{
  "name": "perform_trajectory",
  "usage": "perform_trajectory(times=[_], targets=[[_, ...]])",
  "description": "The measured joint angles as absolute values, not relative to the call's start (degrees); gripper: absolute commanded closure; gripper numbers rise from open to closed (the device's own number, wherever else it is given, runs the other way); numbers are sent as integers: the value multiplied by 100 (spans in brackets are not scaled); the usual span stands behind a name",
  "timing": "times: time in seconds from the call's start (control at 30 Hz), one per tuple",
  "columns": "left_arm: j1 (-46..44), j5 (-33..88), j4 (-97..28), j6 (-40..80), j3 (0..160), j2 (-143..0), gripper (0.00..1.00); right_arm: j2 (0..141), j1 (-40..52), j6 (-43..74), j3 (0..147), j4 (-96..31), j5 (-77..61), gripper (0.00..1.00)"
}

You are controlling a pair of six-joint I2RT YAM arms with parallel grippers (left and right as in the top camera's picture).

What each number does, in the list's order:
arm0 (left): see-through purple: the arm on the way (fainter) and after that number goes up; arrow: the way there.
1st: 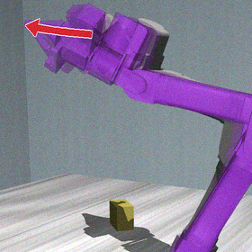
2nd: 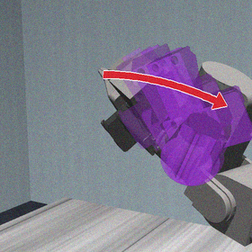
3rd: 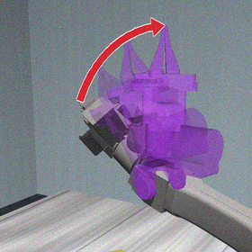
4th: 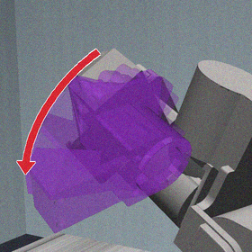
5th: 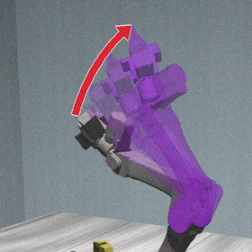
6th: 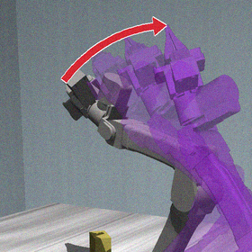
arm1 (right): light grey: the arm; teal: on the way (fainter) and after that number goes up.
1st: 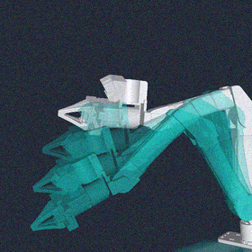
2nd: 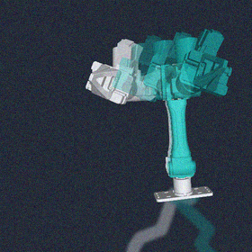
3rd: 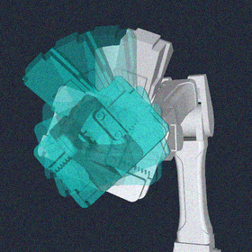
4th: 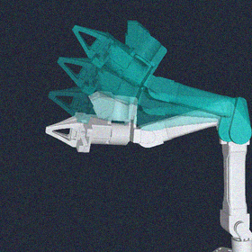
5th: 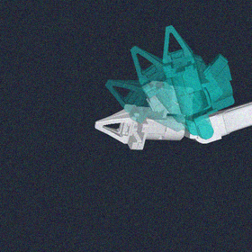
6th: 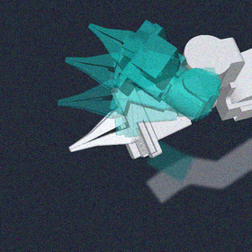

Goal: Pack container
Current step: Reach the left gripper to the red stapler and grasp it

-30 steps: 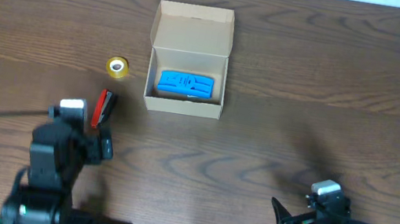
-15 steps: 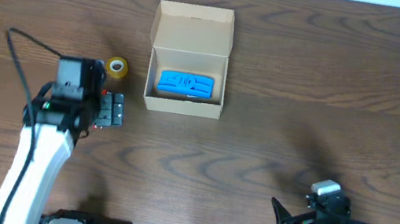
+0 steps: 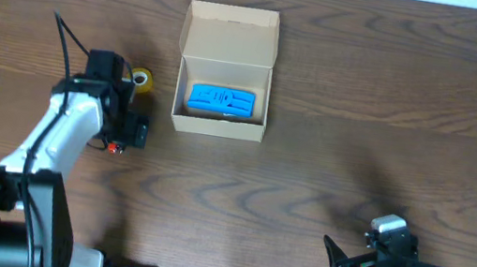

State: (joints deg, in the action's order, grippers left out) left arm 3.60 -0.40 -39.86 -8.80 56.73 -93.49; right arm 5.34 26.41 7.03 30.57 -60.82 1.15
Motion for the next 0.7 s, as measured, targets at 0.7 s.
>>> perform_trajectory(times=[0.7], targets=[[427, 113, -4097, -1229, 6346, -10407, 5, 534, 2641, 703, 3057, -6080, 113, 1]])
